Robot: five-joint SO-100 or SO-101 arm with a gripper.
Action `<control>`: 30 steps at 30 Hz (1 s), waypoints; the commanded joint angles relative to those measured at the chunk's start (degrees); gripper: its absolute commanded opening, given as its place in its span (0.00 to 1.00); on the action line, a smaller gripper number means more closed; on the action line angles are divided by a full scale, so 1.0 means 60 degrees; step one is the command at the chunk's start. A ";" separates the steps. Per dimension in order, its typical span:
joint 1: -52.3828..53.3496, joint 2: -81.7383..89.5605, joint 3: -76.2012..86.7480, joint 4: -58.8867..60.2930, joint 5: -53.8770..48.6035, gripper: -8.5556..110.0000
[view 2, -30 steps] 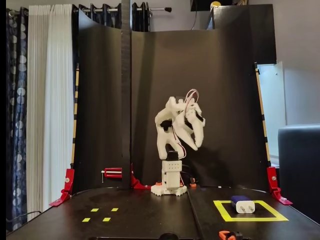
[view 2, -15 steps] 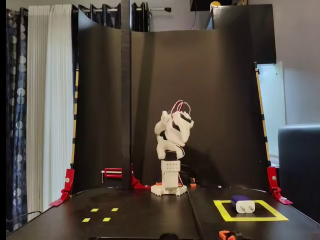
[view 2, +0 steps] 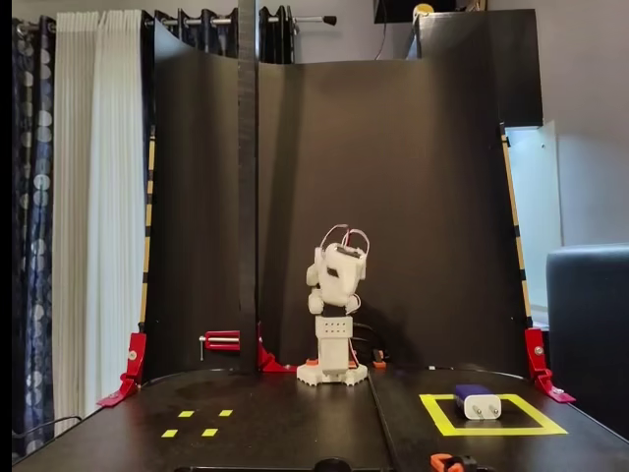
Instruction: Grasp a block and put it in the designated area.
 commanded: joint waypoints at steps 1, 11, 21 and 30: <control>0.0088 0.0439 0.0557 -0.0381 0.0132 0.10; 0.0103 0.1260 0.1685 0.0044 0.0132 0.08; 0.0117 0.1362 0.1699 0.1787 0.0806 0.07; 0.0088 0.1362 0.1699 0.2754 0.0908 0.07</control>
